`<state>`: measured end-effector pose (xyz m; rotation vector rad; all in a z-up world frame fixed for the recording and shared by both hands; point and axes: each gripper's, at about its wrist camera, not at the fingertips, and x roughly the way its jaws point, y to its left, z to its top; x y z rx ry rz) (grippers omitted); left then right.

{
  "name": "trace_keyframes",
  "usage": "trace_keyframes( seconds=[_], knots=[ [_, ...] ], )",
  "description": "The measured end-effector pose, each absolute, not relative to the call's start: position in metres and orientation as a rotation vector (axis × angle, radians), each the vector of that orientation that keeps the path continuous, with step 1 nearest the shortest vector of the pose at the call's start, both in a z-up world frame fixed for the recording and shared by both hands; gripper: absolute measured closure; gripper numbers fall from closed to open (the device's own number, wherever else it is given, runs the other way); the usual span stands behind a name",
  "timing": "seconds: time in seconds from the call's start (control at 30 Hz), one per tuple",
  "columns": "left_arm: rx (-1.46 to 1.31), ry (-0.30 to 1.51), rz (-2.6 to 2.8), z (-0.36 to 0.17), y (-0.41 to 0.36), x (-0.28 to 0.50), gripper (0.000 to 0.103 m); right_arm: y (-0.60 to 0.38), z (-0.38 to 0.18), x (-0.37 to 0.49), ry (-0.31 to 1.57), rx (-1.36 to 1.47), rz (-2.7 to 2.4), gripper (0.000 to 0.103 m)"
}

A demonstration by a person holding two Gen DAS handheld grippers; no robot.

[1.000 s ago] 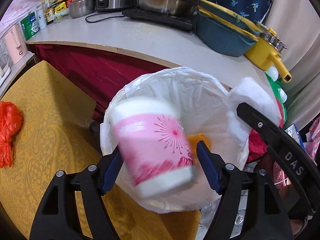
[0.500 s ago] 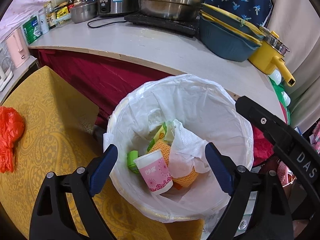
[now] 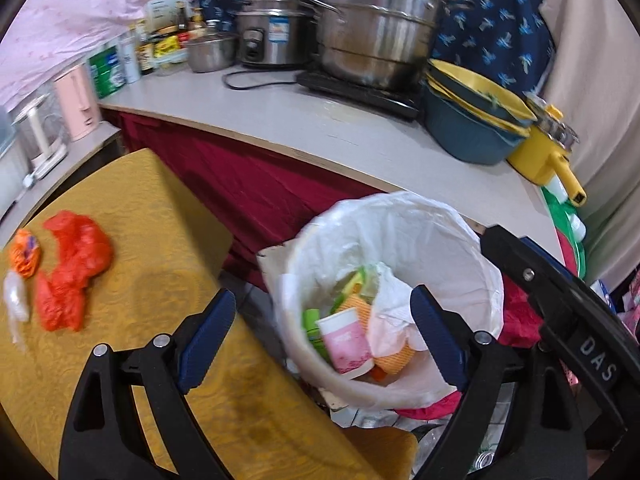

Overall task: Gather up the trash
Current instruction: 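Move both grippers back over the table toward the plastic bags, then grasp the red plastic bag with the right gripper while the left grasps the clear bag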

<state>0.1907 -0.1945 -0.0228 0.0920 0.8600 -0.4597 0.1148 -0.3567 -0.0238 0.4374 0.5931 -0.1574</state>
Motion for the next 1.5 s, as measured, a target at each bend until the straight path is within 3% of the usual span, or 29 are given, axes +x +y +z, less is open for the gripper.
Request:
trace_keyframes(
  seconds=[0.6, 0.8, 1.03, 1.5],
  knots=[
    [-0.035, 0.827, -0.162, -0.001, -0.007, 0.191, 0.018, -0.211, 0.001, 0.138, 0.632, 0.325, 0.052, 0.044],
    [-0.075, 0.834, -0.058, -0.004, 0.059, 0.194, 0.018, -0.151, 0.002, 0.155, 0.654, 0.291, 0.125, 0.037],
    [-0.101, 0.820, 0.059, -0.010, 0.128, 0.203, 0.018, -0.100, -0.013, 0.187, 0.731, 0.320, 0.156, 0.027],
    [-0.219, 0.885, 0.115, -0.040, 0.201, 0.272, 0.018, -0.022, -0.059, 0.274, 0.874, 0.351, 0.125, 0.027]
  ],
)
